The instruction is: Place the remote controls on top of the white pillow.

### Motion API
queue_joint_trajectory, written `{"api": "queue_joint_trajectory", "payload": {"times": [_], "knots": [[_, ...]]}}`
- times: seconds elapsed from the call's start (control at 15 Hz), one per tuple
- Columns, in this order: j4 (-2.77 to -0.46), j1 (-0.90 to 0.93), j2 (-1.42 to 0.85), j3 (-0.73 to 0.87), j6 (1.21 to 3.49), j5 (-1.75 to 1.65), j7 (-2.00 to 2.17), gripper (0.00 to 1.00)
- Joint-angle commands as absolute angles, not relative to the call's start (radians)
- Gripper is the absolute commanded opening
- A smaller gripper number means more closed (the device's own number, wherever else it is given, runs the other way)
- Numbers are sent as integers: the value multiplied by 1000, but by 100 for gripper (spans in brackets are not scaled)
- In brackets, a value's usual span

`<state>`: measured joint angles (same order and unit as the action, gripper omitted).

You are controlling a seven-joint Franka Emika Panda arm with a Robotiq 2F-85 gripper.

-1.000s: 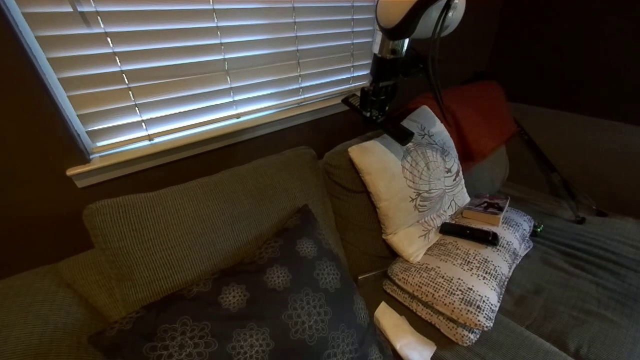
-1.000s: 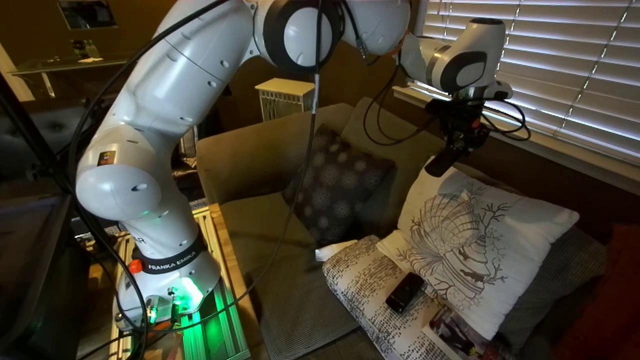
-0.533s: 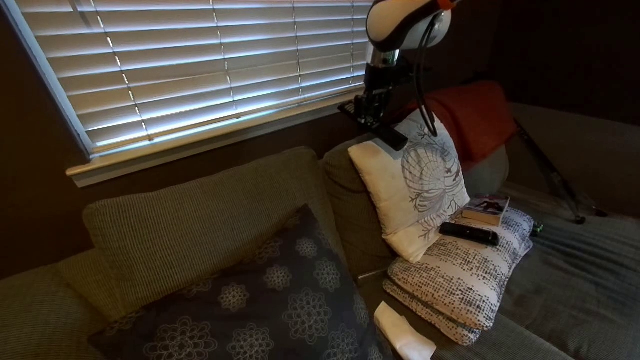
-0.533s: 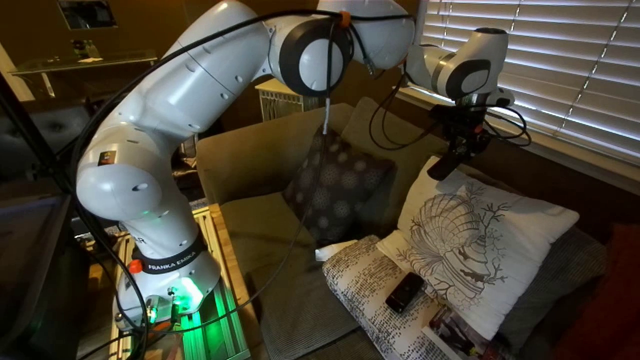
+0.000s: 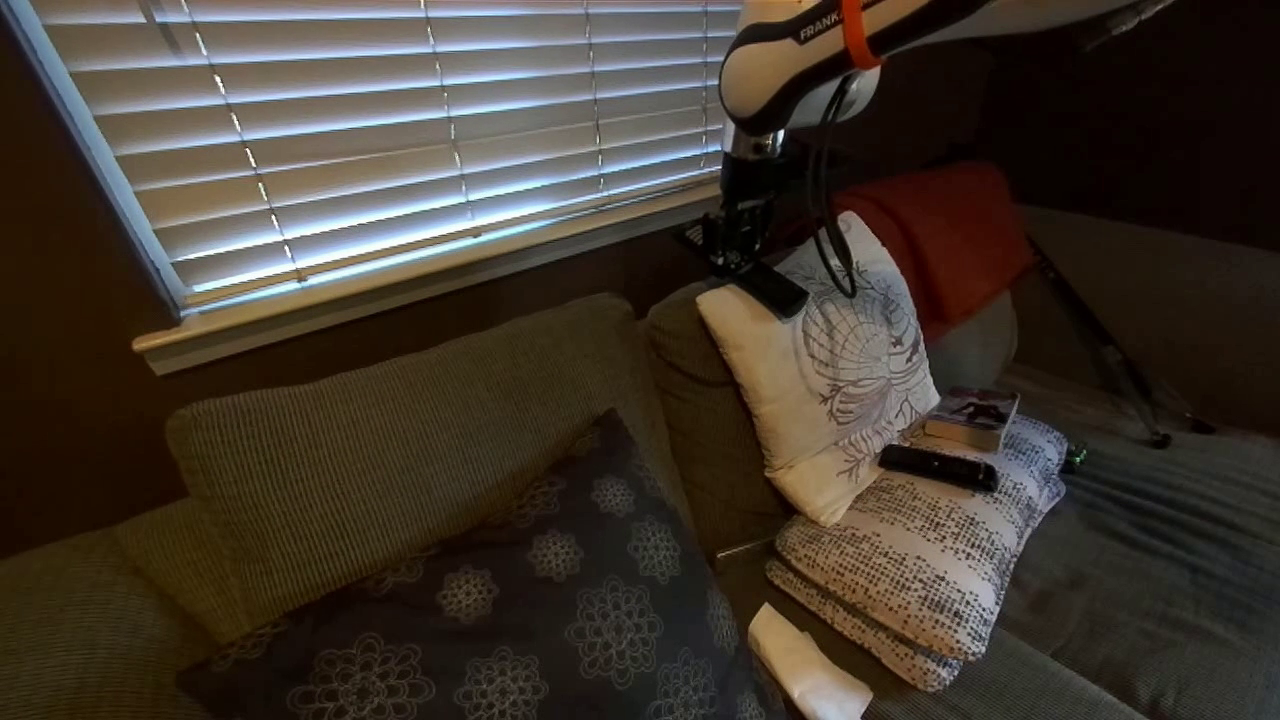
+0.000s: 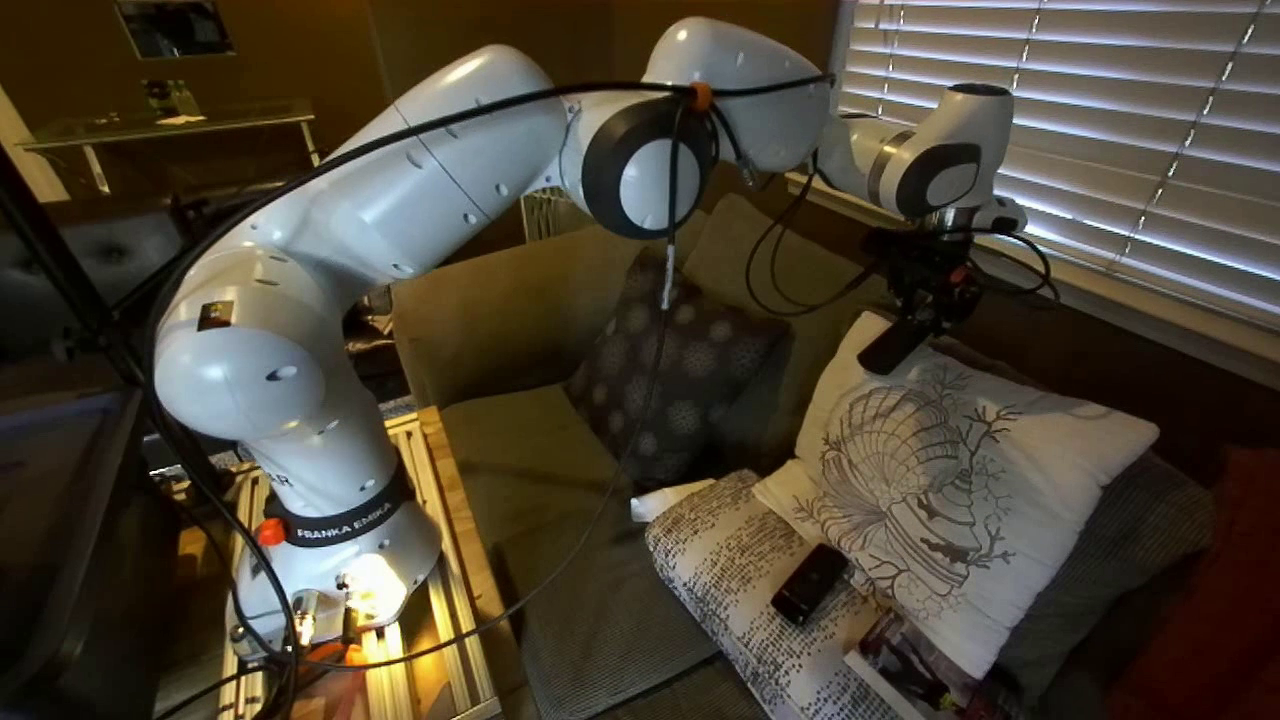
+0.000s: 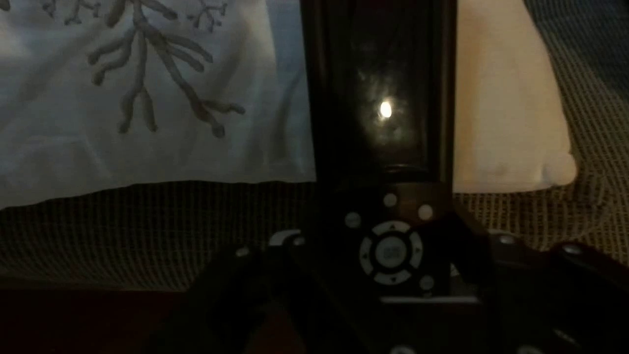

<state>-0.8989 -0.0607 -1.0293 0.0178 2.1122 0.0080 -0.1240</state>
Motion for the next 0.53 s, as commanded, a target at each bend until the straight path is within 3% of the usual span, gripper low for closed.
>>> {"api": "queue_joint_trajectory", "payload": {"times": [0.0, 0.27, 0.33, 0.47], "knots": [[-766, -52, -1105, 31, 2055, -15, -92, 37], [-726, -49, -1136, 36, 2040, -21, -91, 37], [-719, -49, -1142, 36, 2039, -22, -91, 41], [-709, -46, -1149, 39, 2038, -27, -91, 80]]}}
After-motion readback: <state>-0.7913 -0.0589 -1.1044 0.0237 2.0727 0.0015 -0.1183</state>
